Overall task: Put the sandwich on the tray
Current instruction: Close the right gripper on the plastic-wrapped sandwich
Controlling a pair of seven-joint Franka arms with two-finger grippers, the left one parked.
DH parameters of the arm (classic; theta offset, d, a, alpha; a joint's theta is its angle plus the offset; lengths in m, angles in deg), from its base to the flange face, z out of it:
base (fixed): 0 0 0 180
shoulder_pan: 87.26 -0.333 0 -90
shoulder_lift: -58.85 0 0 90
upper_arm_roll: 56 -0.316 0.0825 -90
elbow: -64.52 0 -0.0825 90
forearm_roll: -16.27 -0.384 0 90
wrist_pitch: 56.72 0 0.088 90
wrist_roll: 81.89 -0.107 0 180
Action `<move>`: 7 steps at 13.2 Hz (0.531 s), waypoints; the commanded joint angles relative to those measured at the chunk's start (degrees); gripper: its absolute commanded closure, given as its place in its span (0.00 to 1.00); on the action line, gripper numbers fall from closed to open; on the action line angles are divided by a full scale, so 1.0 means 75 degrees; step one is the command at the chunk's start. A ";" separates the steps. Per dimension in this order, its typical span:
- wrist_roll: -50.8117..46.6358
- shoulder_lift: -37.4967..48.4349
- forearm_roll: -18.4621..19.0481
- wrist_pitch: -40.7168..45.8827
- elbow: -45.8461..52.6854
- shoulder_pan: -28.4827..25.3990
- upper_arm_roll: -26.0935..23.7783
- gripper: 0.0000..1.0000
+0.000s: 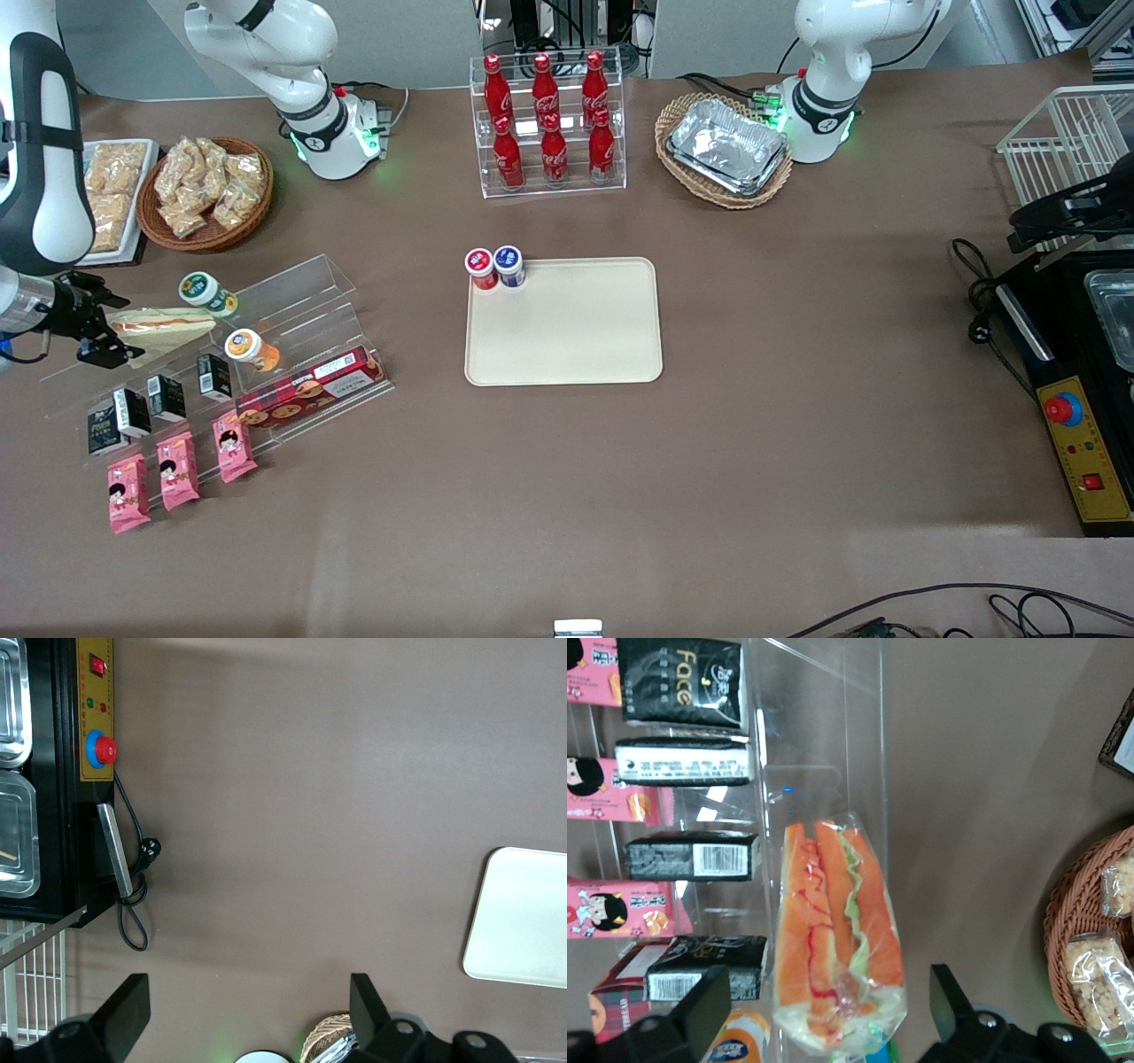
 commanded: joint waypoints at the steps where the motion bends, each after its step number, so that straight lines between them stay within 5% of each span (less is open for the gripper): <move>1: -0.0008 0.0019 0.0105 -0.0222 -0.0160 -0.0067 -0.0002 0.02; 7: 0.0636 -0.0017 0.0105 -0.0234 -0.0230 0.0026 0.0021 0.26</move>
